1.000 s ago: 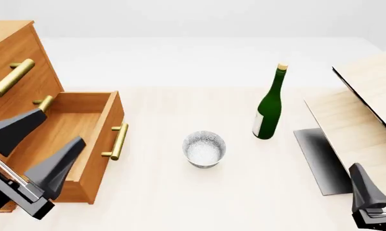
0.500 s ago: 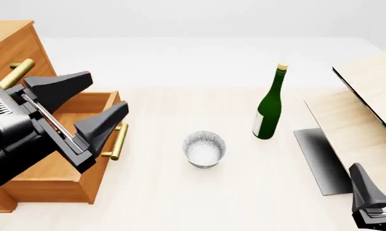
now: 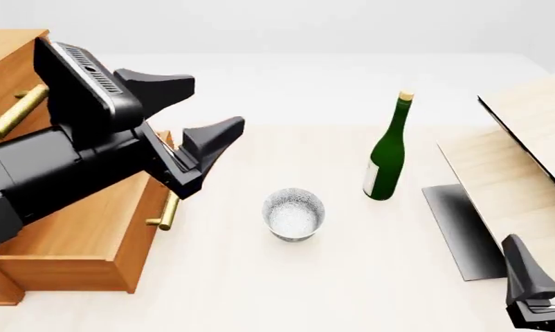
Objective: Put the bowl in the bottom drawer of the cabinet.
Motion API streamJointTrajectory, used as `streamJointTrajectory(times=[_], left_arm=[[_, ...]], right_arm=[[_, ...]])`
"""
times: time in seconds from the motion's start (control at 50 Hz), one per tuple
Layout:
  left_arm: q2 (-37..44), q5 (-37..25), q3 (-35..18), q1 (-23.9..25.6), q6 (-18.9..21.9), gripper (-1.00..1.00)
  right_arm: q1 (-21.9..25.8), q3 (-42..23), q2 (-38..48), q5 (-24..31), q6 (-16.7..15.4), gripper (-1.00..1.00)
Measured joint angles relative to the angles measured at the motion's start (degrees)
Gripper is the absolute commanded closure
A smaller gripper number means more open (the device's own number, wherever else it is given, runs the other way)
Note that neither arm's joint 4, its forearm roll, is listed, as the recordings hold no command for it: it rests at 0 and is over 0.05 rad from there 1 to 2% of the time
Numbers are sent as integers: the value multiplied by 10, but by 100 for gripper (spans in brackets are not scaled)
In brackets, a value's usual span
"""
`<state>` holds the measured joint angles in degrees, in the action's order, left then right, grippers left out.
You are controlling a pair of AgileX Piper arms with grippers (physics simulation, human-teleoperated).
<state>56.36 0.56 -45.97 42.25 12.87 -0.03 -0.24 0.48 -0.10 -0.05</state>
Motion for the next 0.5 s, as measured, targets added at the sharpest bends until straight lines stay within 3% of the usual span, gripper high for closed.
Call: streamJointTrajectory(times=[0.5], left_arm=[[134, -67, -121, -7, -16, -100]], right_arm=[[0, 0, 0, 0, 0, -100]])
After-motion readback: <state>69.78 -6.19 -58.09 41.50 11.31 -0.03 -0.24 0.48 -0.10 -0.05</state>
